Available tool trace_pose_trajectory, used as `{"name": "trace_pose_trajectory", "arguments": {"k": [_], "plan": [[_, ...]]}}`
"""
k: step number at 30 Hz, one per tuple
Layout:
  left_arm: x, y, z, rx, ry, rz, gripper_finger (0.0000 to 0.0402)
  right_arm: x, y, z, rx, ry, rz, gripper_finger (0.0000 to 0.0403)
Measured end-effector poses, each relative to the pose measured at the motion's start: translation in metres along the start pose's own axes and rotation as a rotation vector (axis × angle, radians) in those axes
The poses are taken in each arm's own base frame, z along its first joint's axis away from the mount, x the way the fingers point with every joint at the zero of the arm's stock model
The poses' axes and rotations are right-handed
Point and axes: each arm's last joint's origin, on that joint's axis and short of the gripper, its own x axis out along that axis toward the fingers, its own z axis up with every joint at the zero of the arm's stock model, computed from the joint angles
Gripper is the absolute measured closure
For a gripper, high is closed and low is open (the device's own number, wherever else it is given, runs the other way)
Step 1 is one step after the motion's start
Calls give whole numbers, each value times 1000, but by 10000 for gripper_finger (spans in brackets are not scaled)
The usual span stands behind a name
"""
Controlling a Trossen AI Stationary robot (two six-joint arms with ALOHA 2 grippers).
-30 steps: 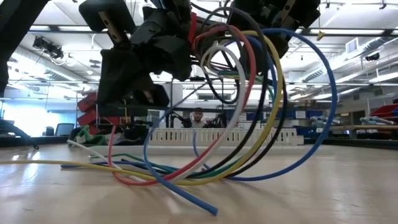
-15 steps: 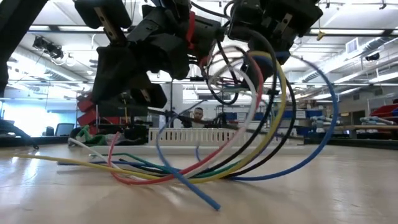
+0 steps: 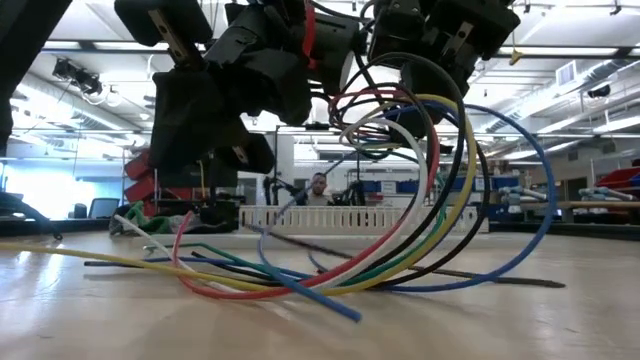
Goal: Ziptie cables
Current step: Wrap the black zip tie around the cables
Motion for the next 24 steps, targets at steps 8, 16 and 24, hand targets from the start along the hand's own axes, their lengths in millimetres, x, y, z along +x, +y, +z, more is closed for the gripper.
{"name": "trace_pose_trajectory", "arguments": {"k": [8, 16, 24], "plan": [[0, 1, 0, -21, 13, 48, 274, 0, -1, -1, 5, 6, -4, 403], [-18, -8, -5, -15, -9, 139, 279, -1, -4, 0, 37, -3, -40, 403], [-58, -47, -36, -65, -228, 184, 297, -1, -4, -2, 32, 27, -43, 403]]}}
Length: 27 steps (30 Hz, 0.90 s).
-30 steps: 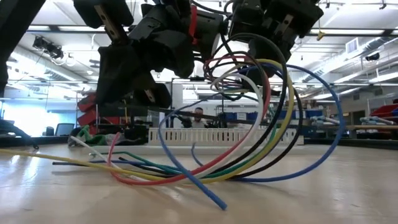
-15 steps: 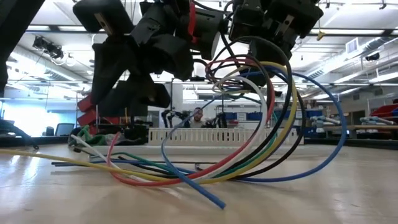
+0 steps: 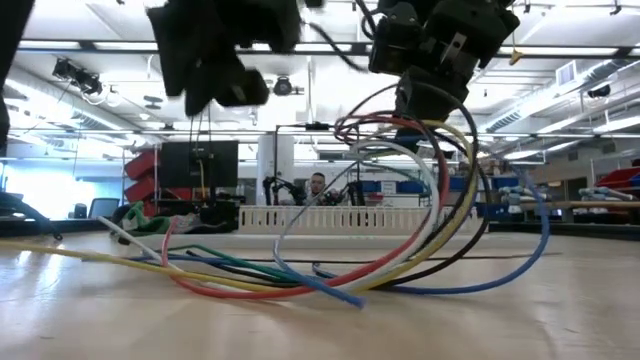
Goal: Ziptie cables
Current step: Wrap the black zip tie around the cables
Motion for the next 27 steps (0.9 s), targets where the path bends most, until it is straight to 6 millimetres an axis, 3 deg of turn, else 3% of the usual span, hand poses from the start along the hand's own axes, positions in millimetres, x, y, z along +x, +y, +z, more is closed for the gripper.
{"name": "trace_pose_trajectory", "arguments": {"k": [5, 11, 14, 18, 24, 27], "plan": [[-19, -22, -27, -75, -201, 65, 302, 0, -2, -2, -19, 17, 0, 403], [-7, -42, -62, -202, -276, 137, 302, 0, -2, -2, -37, 20, 6, 403], [9, -50, -83, -266, -280, 211, 302, 0, -2, -2, -41, 20, 7, 403], [30, -62, -101, -326, -407, 218, 302, 0, -3, -2, -42, 20, 19, 403], [72, -75, -112, -359, -606, 107, 302, -1, -6, -1, -36, 18, 29, 403], [90, -74, -116, -360, -623, 116, 302, -1, -8, 0, -30, 11, 45, 403]]}}
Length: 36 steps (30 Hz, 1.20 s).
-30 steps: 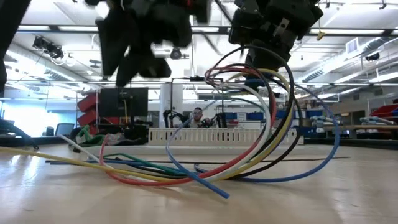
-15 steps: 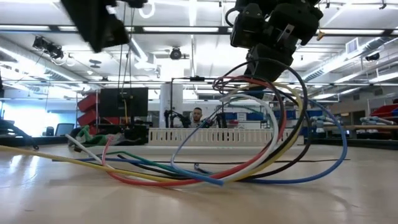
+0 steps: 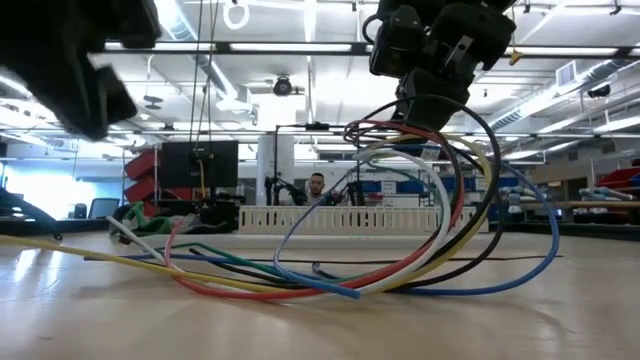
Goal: Ziptie cables
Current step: Wrap the black zip tie around the cables
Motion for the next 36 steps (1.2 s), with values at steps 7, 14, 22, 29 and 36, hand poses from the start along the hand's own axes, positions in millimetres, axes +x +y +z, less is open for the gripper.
{"name": "trace_pose_trajectory", "arguments": {"k": [7, 14, 22, 29, 36], "plan": [[16, 11, -17, 58, -15, 200, 303, -1, -4, 0, 12, -2, -5, 403], [22, 21, -26, 84, 52, 324, 303, -2, -7, 0, 30, -4, 7, 403], [36, 18, -26, 122, 42, 312, 303, -2, -8, 1, 29, -12, 12, 403], [52, 22, -24, 170, 44, 334, 303, -2, -9, 1, 28, -10, 21, 403], [57, 29, -20, 196, 65, 353, 303, -2, -8, 1, 29, -6, 37, 403]]}}
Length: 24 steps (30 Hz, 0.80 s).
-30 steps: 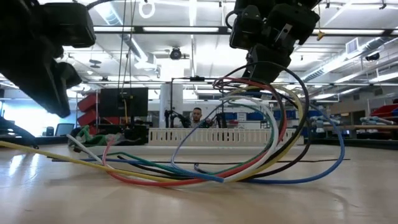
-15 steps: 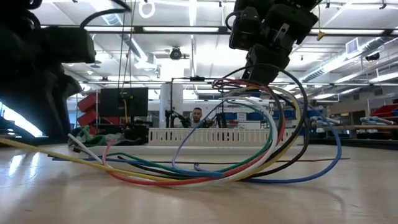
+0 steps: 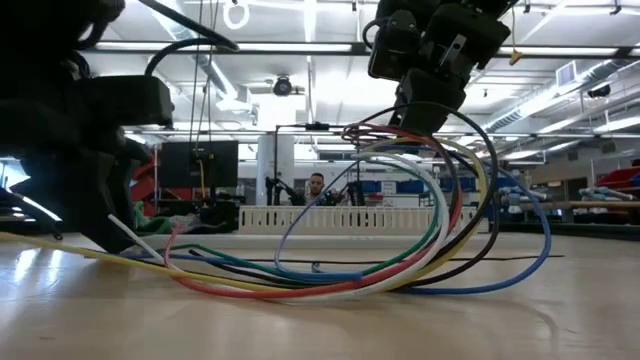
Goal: Ziptie cables
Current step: Wrap the black zip tie around the cables
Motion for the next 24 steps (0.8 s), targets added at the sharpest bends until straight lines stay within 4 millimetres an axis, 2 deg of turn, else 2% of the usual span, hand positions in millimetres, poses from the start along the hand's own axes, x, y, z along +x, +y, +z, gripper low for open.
{"name": "trace_pose_trajectory", "arguments": {"k": [7, 13, 20, 24], "plan": [[2, 1, 5, 30, 1, -49, 316, 0, 0, 0, 0, -3, -1, 403], [2, 1, 6, 57, 4, -64, 387, 0, 0, 0, 6, -2, -1, 403], [3, 3, 7, 54, 0, -53, 397, 0, -1, 0, 7, -2, -5, 403], [5, 6, 10, 79, -8, -49, 399, -10, 2, 3, -10, -41, -6, 403]]}}
